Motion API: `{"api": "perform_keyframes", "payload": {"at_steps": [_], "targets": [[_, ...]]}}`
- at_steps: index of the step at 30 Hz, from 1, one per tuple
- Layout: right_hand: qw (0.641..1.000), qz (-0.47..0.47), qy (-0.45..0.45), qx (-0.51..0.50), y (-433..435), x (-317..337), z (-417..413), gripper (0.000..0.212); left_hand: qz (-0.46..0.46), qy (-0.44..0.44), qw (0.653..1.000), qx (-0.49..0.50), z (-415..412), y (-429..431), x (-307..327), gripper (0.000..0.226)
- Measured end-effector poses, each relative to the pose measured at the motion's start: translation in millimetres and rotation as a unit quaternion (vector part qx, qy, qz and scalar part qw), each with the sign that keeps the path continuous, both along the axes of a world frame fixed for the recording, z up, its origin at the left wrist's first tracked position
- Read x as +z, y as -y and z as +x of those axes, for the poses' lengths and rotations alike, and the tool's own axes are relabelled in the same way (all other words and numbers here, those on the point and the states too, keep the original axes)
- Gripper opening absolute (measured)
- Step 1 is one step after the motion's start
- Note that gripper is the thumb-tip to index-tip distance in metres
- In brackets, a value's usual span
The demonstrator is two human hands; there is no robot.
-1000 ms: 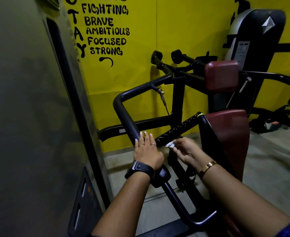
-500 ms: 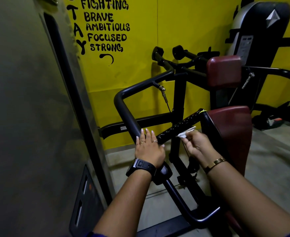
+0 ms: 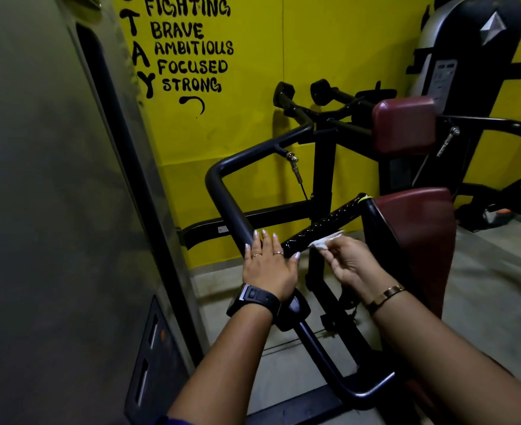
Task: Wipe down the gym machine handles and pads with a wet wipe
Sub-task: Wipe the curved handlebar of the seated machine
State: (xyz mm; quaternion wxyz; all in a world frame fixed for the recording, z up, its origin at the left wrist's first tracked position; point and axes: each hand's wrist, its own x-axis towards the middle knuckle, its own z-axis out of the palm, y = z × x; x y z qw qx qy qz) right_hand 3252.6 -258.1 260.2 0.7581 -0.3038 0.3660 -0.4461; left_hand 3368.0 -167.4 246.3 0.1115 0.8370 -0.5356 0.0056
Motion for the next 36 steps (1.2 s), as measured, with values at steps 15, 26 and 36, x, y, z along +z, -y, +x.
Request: {"api": "perform_keyframes", "payload": {"at_steps": [15, 26, 36], "targets": [[0.813, -0.408, -0.382, -0.164, -18.0, 7.5, -14.4, 0.026, 0.007, 0.000, 1.000, 0.002, -0.8, -0.6, 0.8, 0.071], [0.477, -0.687, -0.529, 0.144, 3.4, -9.5, -3.4, 0.067, 0.007, -0.003, 1.000, 0.008, -1.6, 0.2, 1.5, 0.067], [0.390, -0.621, -0.677, 0.059, -16.0, -21.9, 7.2, 0.078, 0.015, 0.006, 1.000, 0.006, -2.4, -0.6, 2.3, 0.067]]}}
